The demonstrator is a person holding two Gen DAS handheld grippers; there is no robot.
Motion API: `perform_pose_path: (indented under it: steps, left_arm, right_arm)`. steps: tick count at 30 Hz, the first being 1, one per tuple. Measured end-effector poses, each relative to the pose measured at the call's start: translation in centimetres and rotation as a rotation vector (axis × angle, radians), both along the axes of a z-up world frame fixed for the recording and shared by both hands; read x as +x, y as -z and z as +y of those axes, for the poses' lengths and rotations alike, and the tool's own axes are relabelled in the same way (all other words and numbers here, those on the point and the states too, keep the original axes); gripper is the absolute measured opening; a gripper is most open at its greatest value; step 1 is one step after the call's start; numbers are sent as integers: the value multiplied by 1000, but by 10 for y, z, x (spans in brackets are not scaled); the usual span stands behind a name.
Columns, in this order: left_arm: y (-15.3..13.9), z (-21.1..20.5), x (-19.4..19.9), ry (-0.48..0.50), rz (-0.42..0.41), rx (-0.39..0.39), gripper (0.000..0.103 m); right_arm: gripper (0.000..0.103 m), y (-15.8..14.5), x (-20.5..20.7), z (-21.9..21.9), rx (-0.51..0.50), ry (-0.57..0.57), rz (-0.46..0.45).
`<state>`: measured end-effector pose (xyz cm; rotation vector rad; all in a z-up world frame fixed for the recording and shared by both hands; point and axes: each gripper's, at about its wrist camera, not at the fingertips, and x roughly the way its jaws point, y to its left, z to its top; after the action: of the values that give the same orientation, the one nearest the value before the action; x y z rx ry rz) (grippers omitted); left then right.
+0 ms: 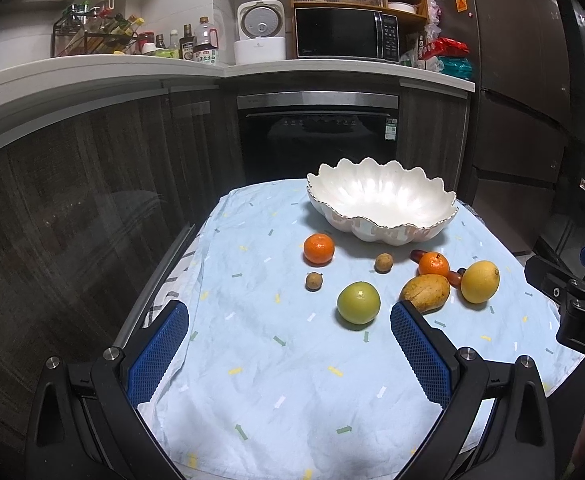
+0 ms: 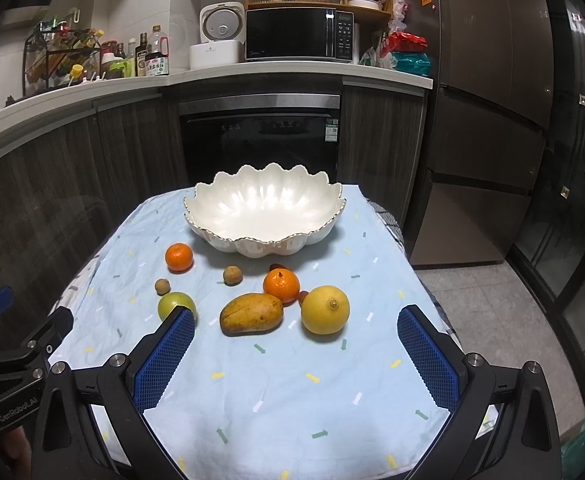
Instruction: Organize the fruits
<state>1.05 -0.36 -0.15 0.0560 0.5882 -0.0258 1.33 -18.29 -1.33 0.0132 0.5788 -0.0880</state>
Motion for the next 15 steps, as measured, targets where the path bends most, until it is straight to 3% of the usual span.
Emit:
perform_pose_path:
  steps: [15]
  left_arm:
    - [13,-17,23,53,36,29,103]
  right_arm:
    - [103,15,24,-12,6,14,41]
